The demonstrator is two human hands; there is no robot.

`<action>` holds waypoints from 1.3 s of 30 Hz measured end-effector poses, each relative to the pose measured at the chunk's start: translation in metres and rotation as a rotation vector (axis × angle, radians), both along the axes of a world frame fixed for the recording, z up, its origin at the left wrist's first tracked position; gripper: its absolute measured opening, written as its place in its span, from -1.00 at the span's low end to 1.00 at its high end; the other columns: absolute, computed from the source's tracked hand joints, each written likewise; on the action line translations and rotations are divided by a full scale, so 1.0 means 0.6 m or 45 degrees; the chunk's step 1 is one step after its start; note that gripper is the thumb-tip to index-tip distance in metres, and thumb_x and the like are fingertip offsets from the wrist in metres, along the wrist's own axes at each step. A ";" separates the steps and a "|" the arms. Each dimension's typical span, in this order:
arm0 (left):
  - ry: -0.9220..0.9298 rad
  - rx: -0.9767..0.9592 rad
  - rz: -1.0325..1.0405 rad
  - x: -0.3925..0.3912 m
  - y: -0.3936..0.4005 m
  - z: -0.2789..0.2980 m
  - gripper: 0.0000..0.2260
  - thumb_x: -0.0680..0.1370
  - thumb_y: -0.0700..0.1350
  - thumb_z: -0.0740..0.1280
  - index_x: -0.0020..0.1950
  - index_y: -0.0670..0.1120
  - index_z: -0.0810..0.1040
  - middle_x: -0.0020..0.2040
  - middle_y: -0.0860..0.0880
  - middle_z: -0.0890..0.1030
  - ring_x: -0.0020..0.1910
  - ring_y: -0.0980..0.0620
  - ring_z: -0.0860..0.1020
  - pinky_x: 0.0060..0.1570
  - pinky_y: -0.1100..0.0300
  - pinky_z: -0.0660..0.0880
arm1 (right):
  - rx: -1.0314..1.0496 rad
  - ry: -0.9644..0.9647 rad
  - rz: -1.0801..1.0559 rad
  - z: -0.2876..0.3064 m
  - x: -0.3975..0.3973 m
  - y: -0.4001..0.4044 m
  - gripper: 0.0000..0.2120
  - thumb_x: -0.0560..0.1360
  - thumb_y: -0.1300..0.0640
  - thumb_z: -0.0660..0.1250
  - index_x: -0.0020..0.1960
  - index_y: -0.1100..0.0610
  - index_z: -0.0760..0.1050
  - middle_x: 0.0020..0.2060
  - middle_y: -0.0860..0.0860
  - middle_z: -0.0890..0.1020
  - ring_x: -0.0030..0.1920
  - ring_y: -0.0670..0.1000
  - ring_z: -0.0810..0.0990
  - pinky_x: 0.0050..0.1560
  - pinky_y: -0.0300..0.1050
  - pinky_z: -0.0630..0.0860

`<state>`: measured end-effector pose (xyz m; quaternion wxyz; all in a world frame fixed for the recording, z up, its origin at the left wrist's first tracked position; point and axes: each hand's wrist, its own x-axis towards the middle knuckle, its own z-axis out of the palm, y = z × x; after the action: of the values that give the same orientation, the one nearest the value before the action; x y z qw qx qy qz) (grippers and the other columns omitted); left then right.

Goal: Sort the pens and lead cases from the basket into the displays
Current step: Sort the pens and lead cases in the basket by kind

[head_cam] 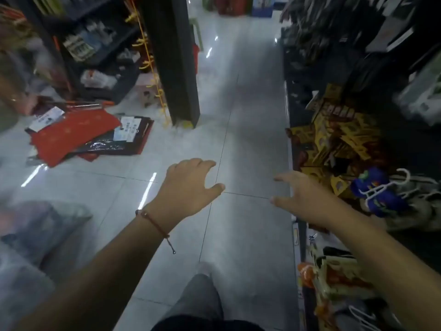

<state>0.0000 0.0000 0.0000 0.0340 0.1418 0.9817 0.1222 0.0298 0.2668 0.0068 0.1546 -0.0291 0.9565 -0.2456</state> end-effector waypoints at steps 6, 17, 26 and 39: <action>-0.061 0.075 0.057 -0.130 -0.016 -0.064 -0.40 0.49 0.33 0.19 0.43 0.04 0.42 0.34 0.03 0.50 0.33 -0.02 0.42 0.35 -0.02 0.32 | -0.051 -0.111 -0.036 -0.053 -0.141 -0.015 -0.46 0.56 -0.11 0.35 0.49 -0.05 0.33 0.49 -0.10 0.32 0.42 -0.04 0.35 0.20 -0.27 0.27; -0.167 -0.002 -0.051 -0.545 -0.045 -0.087 -0.44 0.55 0.24 0.23 0.50 0.04 0.31 0.44 -0.02 0.38 0.33 -0.04 0.40 0.31 0.06 0.35 | -0.137 -0.146 -0.189 -0.096 -0.541 -0.047 -0.52 0.55 -0.03 0.38 0.44 -0.05 0.39 0.42 -0.10 0.38 0.37 -0.08 0.36 0.22 -0.29 0.24; -0.214 -0.078 -0.125 -0.861 0.043 -0.072 -0.44 0.55 0.27 0.20 0.50 0.09 0.28 0.42 0.06 0.40 0.30 0.01 0.42 0.25 0.08 0.40 | -0.141 -0.120 -0.281 -0.098 -0.815 0.045 -0.52 0.56 -0.09 0.34 0.45 -0.11 0.37 0.47 -0.16 0.33 0.45 -0.09 0.31 0.39 -0.14 0.30; -0.159 -0.040 0.027 -1.387 0.216 -0.036 -0.46 0.57 0.24 0.22 0.49 0.07 0.30 0.43 0.05 0.41 0.36 0.03 0.40 0.29 0.13 0.35 | -0.069 -0.230 0.017 -0.078 -1.377 0.185 -0.51 0.58 -0.05 0.31 0.48 -0.05 0.34 0.44 -0.12 0.38 0.37 -0.04 0.40 0.38 -0.07 0.39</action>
<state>-0.8320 0.1294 -0.0216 0.0960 0.1229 0.9810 0.1157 -0.7966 0.3776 -0.0402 0.2410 -0.0174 0.9315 -0.2718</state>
